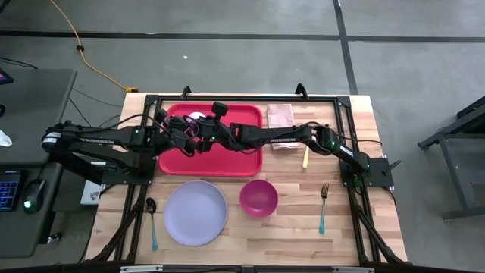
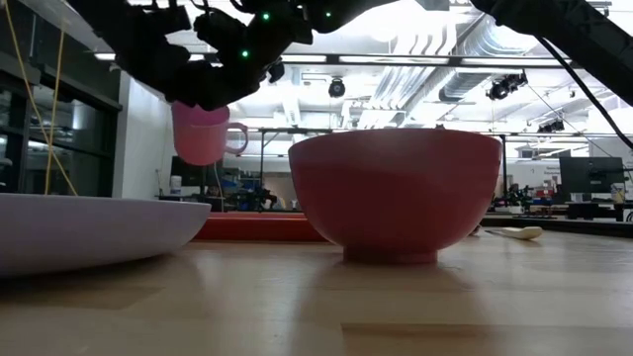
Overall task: Set up tray
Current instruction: Put the pink mug on the top left of the red serving tray
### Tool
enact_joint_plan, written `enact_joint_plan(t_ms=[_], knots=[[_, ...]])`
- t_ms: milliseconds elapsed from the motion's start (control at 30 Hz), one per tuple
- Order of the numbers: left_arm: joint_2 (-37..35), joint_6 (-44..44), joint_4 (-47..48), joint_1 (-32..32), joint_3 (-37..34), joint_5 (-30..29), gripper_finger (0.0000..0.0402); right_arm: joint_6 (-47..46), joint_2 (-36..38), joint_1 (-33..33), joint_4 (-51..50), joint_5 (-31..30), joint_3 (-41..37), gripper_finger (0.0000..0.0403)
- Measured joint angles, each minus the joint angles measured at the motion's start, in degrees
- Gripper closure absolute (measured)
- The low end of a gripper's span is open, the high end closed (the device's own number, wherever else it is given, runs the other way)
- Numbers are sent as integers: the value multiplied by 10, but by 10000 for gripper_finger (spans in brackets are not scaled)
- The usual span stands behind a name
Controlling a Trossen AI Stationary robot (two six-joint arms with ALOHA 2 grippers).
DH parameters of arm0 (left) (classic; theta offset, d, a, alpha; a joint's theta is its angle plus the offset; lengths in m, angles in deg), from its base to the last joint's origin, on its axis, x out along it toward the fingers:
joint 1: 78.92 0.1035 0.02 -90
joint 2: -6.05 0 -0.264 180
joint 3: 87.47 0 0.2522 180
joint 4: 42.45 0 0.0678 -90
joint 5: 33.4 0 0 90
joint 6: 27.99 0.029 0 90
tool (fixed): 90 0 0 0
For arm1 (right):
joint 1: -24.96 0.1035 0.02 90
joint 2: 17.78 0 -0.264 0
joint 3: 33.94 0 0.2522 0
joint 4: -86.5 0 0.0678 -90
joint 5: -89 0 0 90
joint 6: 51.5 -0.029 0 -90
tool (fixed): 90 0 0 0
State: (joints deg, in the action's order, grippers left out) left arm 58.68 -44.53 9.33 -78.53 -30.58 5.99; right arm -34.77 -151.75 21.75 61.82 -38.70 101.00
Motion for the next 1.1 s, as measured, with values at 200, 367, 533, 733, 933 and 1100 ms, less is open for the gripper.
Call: enact_joint_plan(t_ms=[200, 367, 533, 733, 933, 1100], knots=[[0, -2, 7, 0, 0, 16, 167, 0, 0, 1, -3, 19, 0, 402], [0, -2, 8, 0, 0, 19, 167, 11, 0, 1, -2, 19, 0, 402], [0, -2, 9, 0, 0, 26, 167, 17, 0, 4, -3, 16, 0, 402], [0, -1, 9, 0, 0, 20, 198, 26, 0, 3, -3, 10, -1, 403], [0, -2, 7, 0, 0, 20, 314, 27, 0, 3, 2, 12, -1, 403], [-1, -9, 9, 1, 0, 18, 383, 26, 0, 4, 4, 13, -1, 402]])
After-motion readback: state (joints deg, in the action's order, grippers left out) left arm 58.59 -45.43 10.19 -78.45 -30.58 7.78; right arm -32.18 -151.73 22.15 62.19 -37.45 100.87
